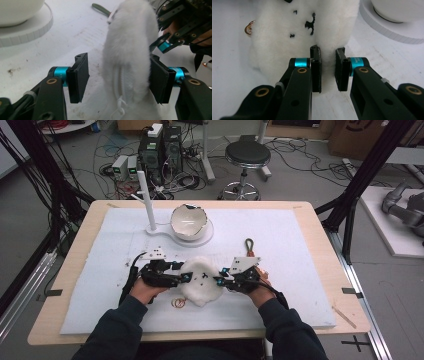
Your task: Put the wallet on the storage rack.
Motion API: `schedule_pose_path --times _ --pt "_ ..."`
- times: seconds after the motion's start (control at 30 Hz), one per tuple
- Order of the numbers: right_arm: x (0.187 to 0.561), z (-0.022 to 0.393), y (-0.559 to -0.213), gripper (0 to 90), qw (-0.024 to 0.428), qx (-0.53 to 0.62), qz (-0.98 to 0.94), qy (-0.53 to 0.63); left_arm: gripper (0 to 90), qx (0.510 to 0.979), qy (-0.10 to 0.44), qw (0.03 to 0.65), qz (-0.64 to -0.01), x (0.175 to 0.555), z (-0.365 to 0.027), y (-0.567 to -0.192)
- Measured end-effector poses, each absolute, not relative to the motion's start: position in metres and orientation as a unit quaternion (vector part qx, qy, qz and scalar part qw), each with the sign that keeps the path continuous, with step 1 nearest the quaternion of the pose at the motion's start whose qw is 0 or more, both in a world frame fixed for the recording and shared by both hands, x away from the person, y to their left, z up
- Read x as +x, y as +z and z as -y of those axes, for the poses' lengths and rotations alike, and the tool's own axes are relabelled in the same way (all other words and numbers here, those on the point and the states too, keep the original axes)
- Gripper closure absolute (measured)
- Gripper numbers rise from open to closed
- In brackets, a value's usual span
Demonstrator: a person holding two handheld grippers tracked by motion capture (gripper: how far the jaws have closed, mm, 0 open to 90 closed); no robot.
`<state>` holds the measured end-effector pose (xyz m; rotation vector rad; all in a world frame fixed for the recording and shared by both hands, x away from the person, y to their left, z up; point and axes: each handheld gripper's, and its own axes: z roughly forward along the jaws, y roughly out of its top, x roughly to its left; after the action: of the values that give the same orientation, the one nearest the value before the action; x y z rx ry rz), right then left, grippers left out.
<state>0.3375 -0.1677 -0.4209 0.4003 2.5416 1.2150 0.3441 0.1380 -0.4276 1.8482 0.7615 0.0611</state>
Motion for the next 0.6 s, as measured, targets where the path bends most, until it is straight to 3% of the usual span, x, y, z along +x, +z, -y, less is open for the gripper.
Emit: schedule_pose_path --times 0.1,0.13,0.23,0.3,0.37,0.4,0.43,0.47,0.53,0.57,0.6 --pt "0.337 0.168 -0.420 79.1 0.152 0.133 -0.883 0.423 41.6 0.776 0.012 0.548 -0.314 0.345 -0.139 -0.428" --pt "0.337 0.169 -0.420 79.0 0.156 0.131 -0.882 0.425 60.6 0.780 0.014 0.553 -0.293 0.343 -0.139 -0.427" --pt "0.337 0.169 -0.420 77.6 0.154 0.138 -0.881 0.425 71.4 0.782 0.034 0.558 -0.276 0.340 -0.138 -0.424" --pt "0.341 0.172 -0.419 54.7 0.133 0.170 -0.870 0.443 73.2 0.782 0.057 0.571 -0.242 0.337 -0.136 -0.419" --pt "0.344 0.173 -0.421 41.6 0.113 0.190 -0.861 0.459 73.9 0.784 0.062 0.581 -0.211 0.334 -0.134 -0.416" --pt "0.345 0.172 -0.422 42.1 0.107 0.191 -0.861 0.459 74.0 0.786 0.066 0.582 -0.200 0.333 -0.132 -0.414" --pt "0.345 0.172 -0.423 48.1 0.105 0.185 -0.864 0.456 73.9 0.786 0.066 0.582 -0.199 0.332 -0.131 -0.414" --pt "0.345 0.170 -0.423 63.6 0.100 0.173 -0.868 0.455 72.9 0.786 0.067 0.578 -0.210 0.333 -0.130 -0.414" --pt "0.342 0.169 -0.422 66.7 0.101 0.159 -0.874 0.448 69.2 0.784 0.064 0.574 -0.227 0.334 -0.130 -0.414" --pt "0.338 0.168 -0.420 73.4 0.129 0.135 -0.878 0.441 49.8 0.776 0.055 0.572 -0.262 0.337 -0.132 -0.416" --pt "0.337 0.168 -0.419 73.9 0.137 0.131 -0.878 0.439 45.3 0.773 0.048 0.571 -0.272 0.338 -0.133 -0.416"
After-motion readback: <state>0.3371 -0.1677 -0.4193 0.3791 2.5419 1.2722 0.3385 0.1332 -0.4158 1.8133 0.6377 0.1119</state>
